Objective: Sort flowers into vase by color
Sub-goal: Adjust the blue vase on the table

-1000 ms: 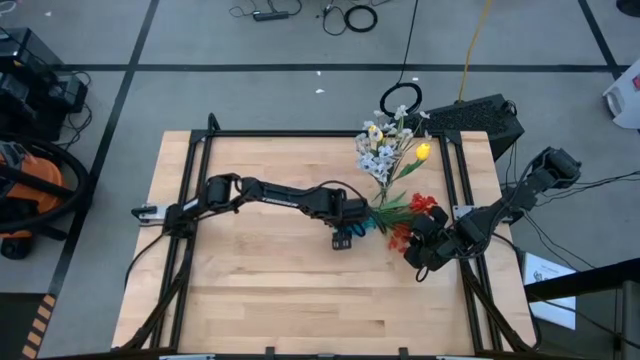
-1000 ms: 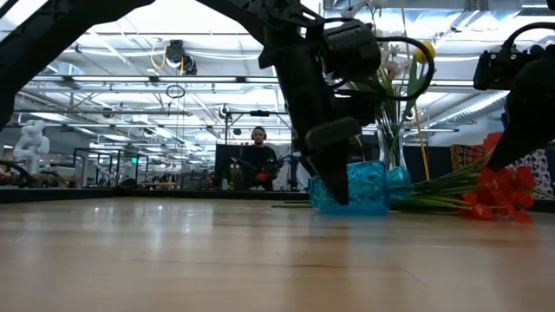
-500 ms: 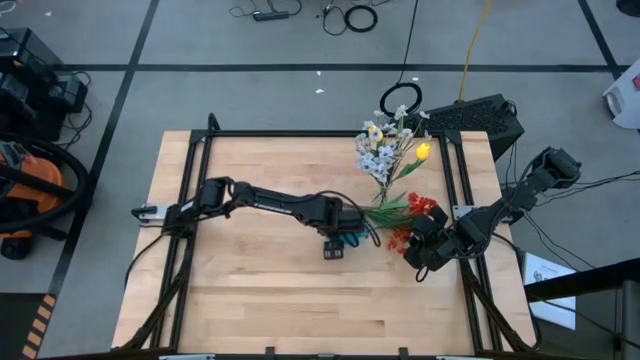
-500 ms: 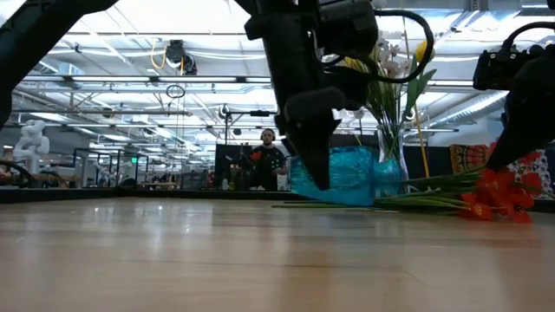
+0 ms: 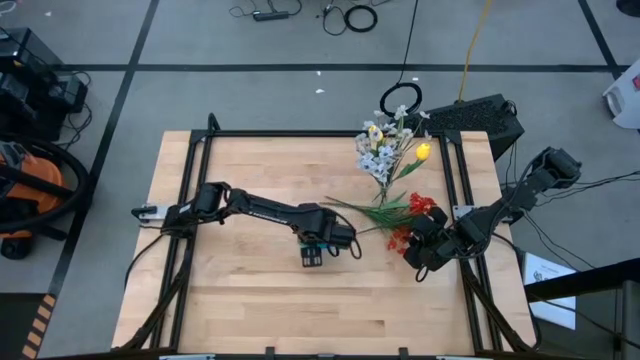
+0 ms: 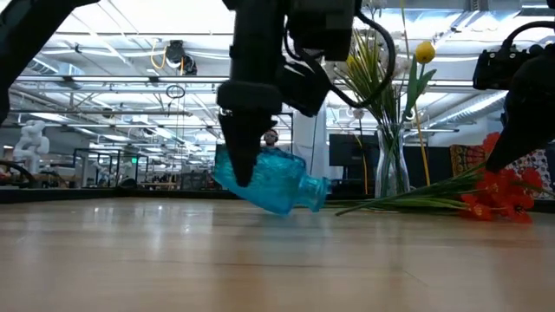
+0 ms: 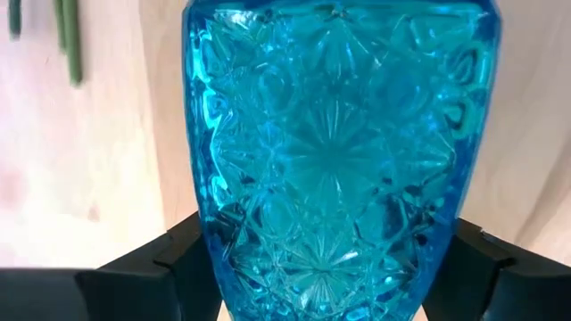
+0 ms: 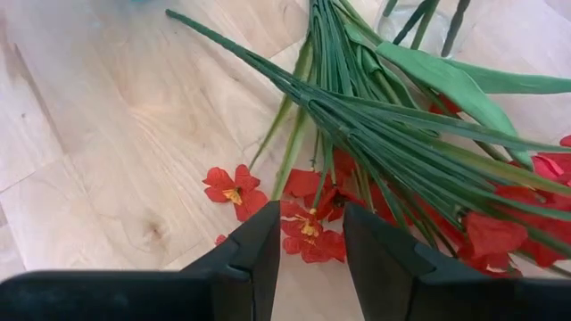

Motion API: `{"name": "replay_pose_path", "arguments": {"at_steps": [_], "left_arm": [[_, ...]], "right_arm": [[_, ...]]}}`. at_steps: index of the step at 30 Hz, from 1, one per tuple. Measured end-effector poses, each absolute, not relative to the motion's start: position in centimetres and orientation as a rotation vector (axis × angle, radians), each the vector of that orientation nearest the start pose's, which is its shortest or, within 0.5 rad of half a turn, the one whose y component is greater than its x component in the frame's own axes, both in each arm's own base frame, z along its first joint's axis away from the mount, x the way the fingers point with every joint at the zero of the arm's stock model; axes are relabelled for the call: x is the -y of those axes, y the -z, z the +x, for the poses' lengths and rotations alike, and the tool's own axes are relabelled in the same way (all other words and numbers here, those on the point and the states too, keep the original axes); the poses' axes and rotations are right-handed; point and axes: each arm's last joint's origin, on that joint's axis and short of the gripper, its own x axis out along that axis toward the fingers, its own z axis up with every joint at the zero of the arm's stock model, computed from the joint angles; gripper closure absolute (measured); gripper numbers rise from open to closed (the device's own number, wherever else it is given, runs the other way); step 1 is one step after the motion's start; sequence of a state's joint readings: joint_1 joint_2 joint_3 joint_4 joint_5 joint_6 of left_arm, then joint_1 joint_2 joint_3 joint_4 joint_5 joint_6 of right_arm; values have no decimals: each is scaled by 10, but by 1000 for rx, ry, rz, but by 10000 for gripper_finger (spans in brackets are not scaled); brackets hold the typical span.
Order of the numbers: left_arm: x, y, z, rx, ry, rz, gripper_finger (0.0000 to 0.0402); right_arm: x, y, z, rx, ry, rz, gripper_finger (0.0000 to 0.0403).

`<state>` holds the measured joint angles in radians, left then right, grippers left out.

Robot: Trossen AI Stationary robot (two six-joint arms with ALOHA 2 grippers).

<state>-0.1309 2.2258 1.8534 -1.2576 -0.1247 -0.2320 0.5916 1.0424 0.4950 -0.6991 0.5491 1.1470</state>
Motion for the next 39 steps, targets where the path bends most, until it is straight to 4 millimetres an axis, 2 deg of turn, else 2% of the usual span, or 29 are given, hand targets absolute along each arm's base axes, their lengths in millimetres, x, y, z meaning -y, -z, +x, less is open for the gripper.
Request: {"name": "replay_pose_path", "arguments": {"at_steps": [5,10,16,20,25,30,34,36,39], "left_arm": [[63,-193,414,-1593,-257,88,121],[74,-212,409,-1463,-291,103,121],[81,-217,396,-1269,-321,93,121],[77,-204,378,-1129,-322,11,121],[70,-181,344,-924,-320,-76,121],[63,-154,315,-460,-277,-173,121],[55,-131,283,-98,-246,-237,121],[52,-119,269,-13,-242,-238,121],[52,-103,271,34,-226,-237,121]], "right_arm": [[-75,-168,139,-888,531,370,287],[-75,-167,139,-888,528,366,287],[-76,-166,141,-888,528,362,287],[-77,-165,141,-894,530,357,287],[-77,-165,141,-893,533,363,287],[-77,-165,142,-880,551,403,287],[-77,-165,143,-864,556,433,287],[-78,-165,143,-858,556,438,287],[-78,-166,145,-828,561,439,287]]}}
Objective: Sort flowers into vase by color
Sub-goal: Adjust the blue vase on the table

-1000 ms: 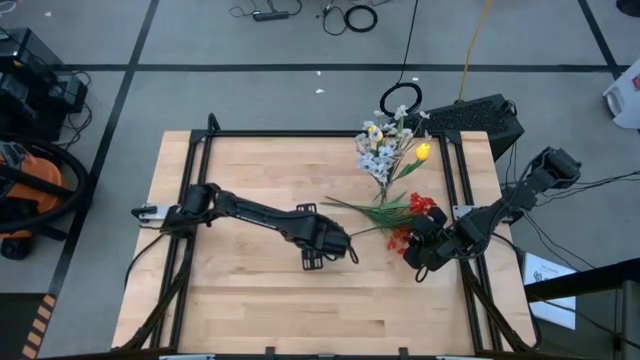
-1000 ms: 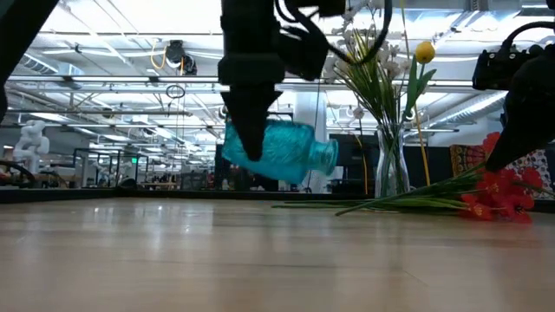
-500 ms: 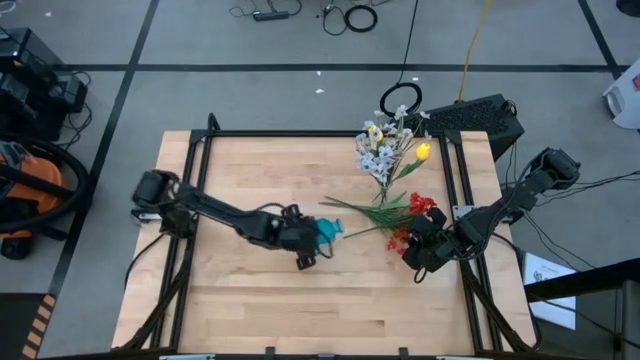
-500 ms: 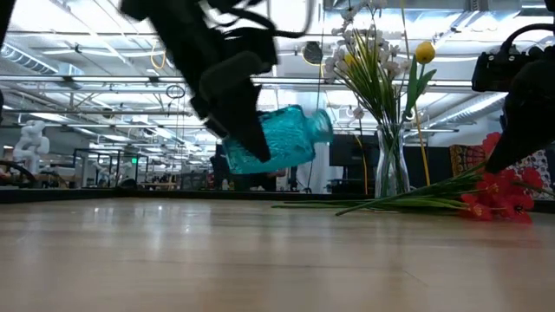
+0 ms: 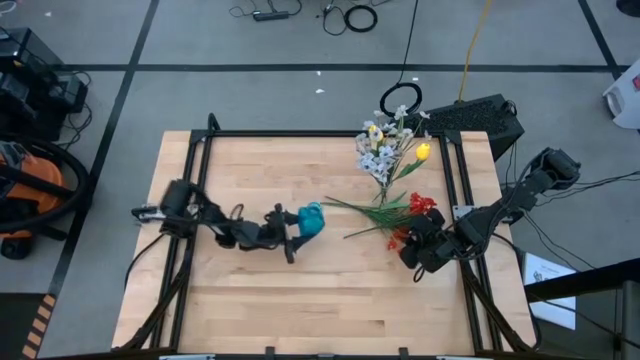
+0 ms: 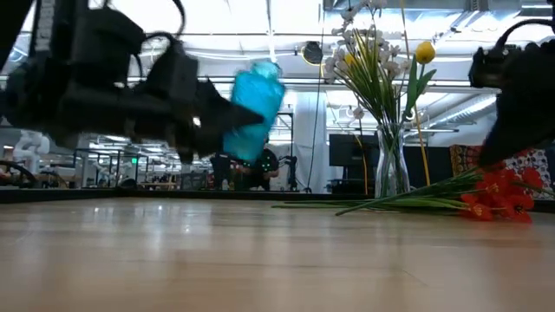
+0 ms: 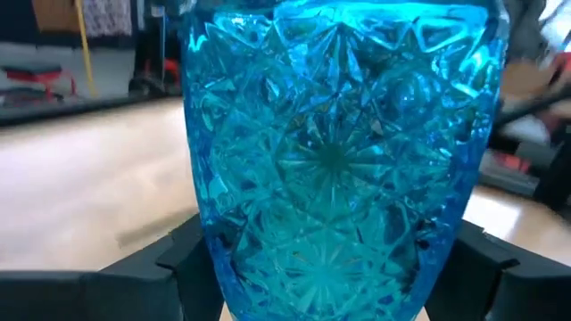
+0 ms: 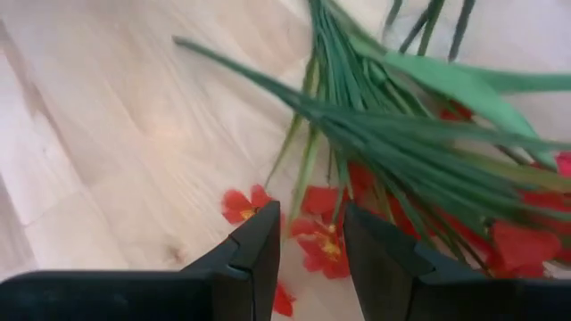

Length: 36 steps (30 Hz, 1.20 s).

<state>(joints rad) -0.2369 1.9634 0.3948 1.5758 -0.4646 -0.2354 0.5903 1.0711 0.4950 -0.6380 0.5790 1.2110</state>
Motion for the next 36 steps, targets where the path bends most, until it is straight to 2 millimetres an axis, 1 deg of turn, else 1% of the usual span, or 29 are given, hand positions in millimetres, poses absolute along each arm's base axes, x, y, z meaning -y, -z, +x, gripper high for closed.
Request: {"name": "replay_pose_path", "arguments": {"at_steps": [4,7,11,14,17,21,24,27,32,36], "left_arm": [[58,-82,290,-18,-202,-236,121],[62,-79,304,-2,-176,-236,120],[65,-76,315,0,-129,-223,119],[68,-74,321,-9,-99,-221,119],[71,-70,324,-59,-95,-208,118],[76,-70,328,-80,-82,-199,118],[78,-68,331,-112,-68,-194,118],[80,-68,331,-112,-58,-195,118],[81,-67,331,-120,-54,-192,118],[81,-66,330,-135,-55,-189,118]], "right_arm": [[-80,-170,152,-719,549,442,287],[-84,-176,160,-637,498,441,287],[-92,-183,171,-561,400,416,287],[-98,-183,181,-517,346,375,287],[-105,-177,192,-476,328,308,287],[-112,-161,210,-460,315,223,287],[-116,-151,222,-426,298,187,287],[-118,-147,234,-368,274,169,287],[-114,-146,251,-288,180,173,287],[-104,-144,259,-260,201,182,287]]}}
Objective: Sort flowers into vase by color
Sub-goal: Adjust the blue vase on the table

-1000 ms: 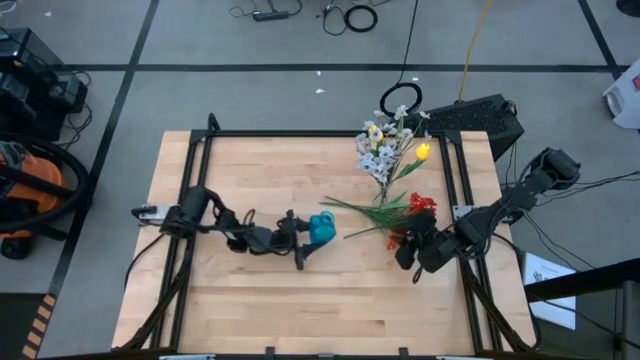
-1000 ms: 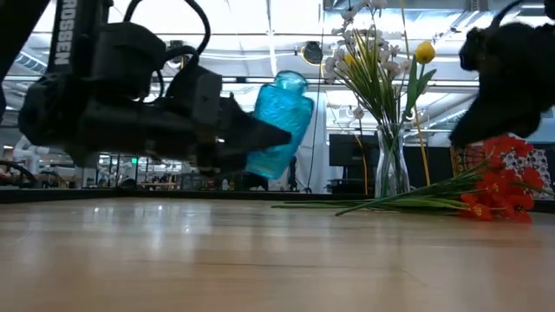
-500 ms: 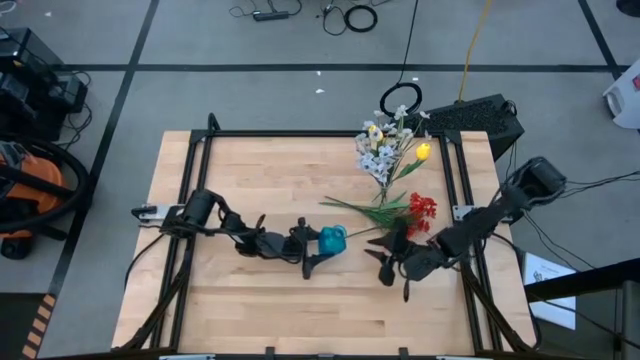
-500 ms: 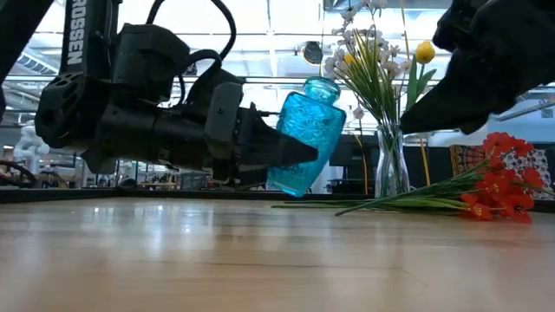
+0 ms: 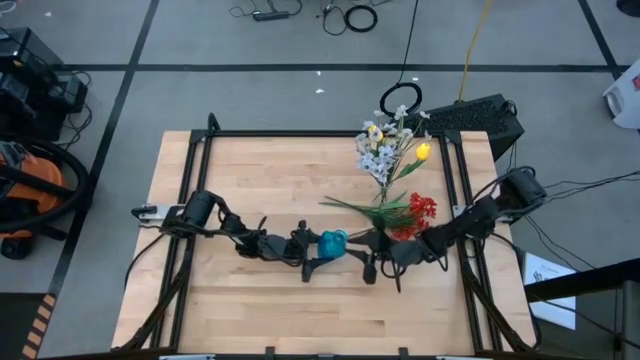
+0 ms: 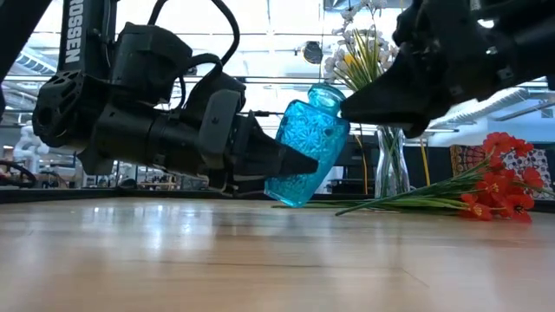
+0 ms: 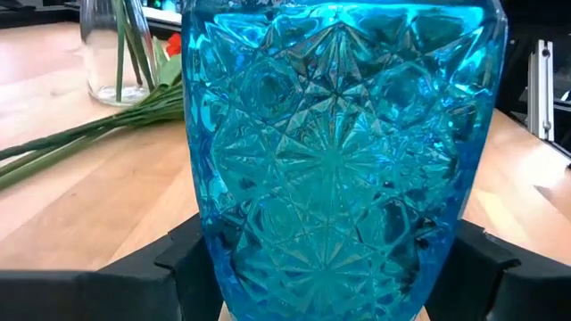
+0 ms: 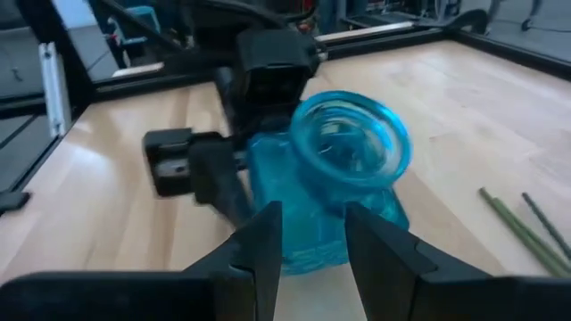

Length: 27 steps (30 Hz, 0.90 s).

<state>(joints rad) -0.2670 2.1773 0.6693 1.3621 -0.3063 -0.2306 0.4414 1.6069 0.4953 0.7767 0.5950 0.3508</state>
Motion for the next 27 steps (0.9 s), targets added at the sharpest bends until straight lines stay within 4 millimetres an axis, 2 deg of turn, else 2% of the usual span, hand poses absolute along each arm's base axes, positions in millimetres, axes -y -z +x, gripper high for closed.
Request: {"name": "replay_pose_path", "arguments": {"at_steps": [10,21,27], "left_arm": [[81,-65,330,-141,-66,-189,117],[79,-64,330,-152,-72,-181,117],[79,-60,330,-191,-94,-193,87]], "right_arm": [[-85,-145,267,-251,219,185,287],[-78,-146,271,-258,161,195,287],[-78,-146,271,-261,156,194,287]]}}
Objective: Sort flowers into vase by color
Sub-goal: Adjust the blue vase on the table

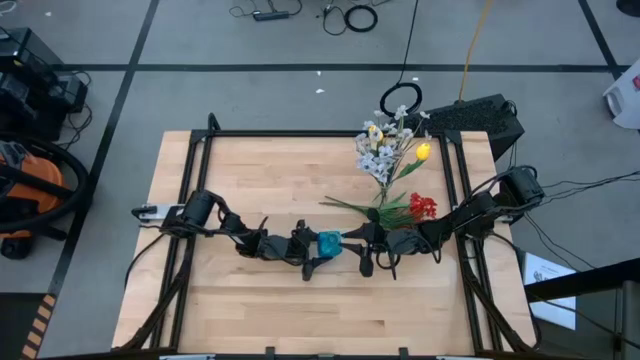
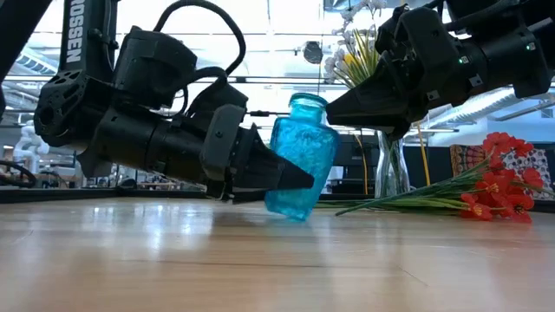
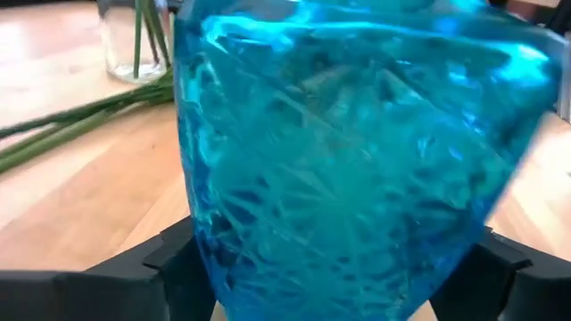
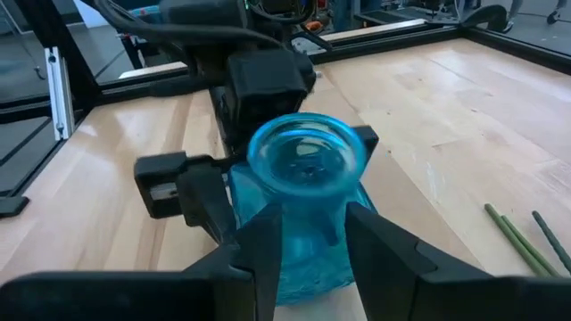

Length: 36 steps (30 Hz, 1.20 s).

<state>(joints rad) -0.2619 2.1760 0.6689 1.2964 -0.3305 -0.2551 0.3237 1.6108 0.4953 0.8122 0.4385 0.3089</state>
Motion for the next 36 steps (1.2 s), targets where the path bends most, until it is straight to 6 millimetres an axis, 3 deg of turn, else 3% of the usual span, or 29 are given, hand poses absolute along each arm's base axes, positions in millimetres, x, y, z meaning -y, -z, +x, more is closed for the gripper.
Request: {"name": "replay_pose_path", "arguments": {"at_steps": [6,18,30,36], "left_arm": [[78,-57,329,-219,-104,-208,51],[84,-55,327,-287,86,-227,47],[78,-62,307,-318,85,-223,47],[74,-63,287,-344,70,-290,47]], "right_arm": [[-78,-146,271,-259,156,195,287],[-77,-140,269,-322,168,185,287],[-77,-138,267,-362,174,169,287],[-72,-157,254,-404,187,151,287]]}}
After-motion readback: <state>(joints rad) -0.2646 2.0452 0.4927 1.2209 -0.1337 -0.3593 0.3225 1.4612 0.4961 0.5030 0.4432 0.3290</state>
